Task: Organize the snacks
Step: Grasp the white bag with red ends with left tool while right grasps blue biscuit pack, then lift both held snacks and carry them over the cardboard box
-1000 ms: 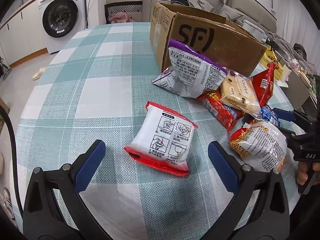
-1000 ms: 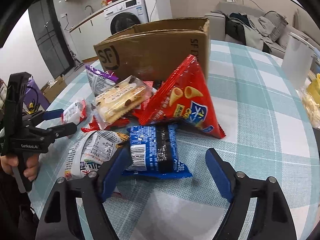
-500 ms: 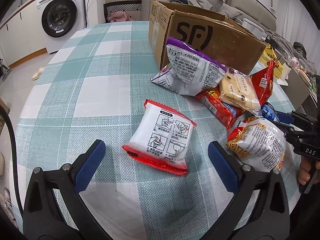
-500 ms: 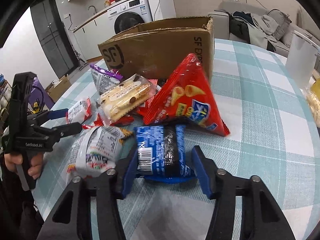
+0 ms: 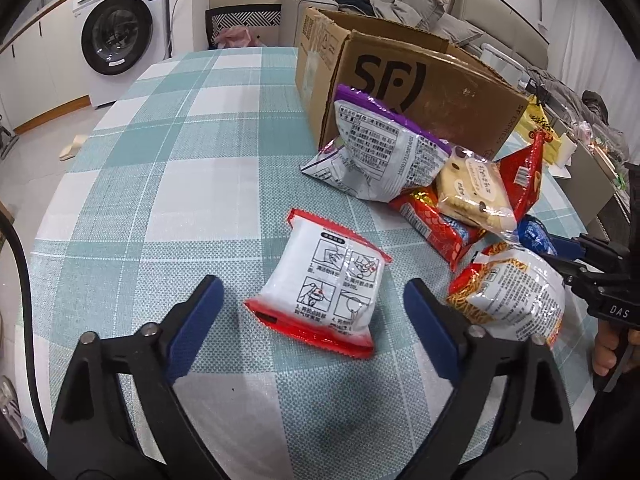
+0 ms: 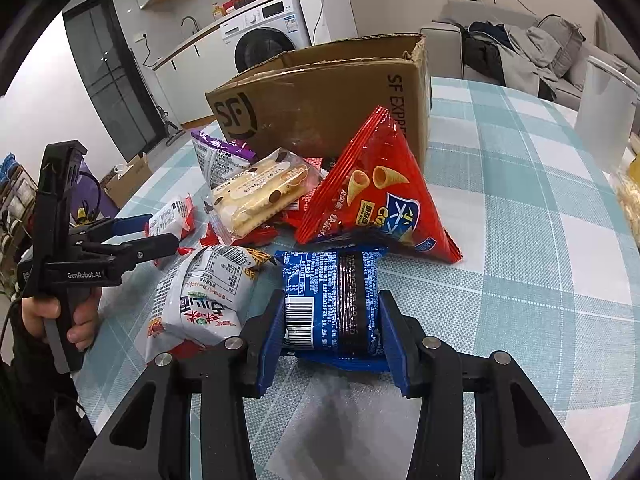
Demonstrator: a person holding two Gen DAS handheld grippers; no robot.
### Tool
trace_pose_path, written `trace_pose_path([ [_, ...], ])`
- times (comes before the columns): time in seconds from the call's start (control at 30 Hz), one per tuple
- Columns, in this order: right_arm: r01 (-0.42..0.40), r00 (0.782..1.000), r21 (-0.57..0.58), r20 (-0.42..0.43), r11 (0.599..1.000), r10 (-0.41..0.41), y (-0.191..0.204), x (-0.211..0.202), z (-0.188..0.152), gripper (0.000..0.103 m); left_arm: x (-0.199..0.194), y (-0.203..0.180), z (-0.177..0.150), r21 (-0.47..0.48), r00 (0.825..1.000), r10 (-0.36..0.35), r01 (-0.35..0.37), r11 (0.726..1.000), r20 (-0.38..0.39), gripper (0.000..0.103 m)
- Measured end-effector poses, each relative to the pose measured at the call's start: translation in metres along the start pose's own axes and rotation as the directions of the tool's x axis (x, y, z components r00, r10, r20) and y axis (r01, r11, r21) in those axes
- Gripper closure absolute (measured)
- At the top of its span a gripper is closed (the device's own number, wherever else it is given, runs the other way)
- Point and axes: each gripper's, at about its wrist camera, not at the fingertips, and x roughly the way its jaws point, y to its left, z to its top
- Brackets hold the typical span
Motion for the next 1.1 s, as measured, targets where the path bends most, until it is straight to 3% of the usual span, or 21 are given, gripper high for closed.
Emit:
trace_pose_path([
  [0.03,-0.001,1.0,0.0,0.0,1.0,0.001,0.0,0.0,0.0,0.057,-0.001,-0.001,0.0,0.004,1.0,-0.011,0.011,1.0,0.005,0.025],
  [0.1,0.0,1.0,-0.001,0.0,1.0,0.0,0.0,0.0,0.0,0.057,-0.004,-0.002,-0.001,0.012,0.999,-0.039,0.039,0.999,0.011,0.044],
  [0.2,0.001,1.0,-0.004,0.0,1.0,-0.001,0.0,-0.001,0.0,0.057,-0.007,-0.005,-0.003,0.027,0.997,-0.079,0.079,0.997,0.014,0.05],
  [0.47,-0.001,1.0,-0.015,0.007,1.0,0.001,0.003,-0.003,-0.001,0.057,-0.022,-0.024,-0.007,0.099,0.993,-0.107,0.101,0.99,0.056,0.051],
  [1.1,0.026,0.995,-0.022,0.095,0.999,-0.024,0.009,-0.039,-0.003,0.057,-0.053,-0.027,-0.003,0.086,0.982,-0.126,0.114,0.99,0.141,0.051],
])
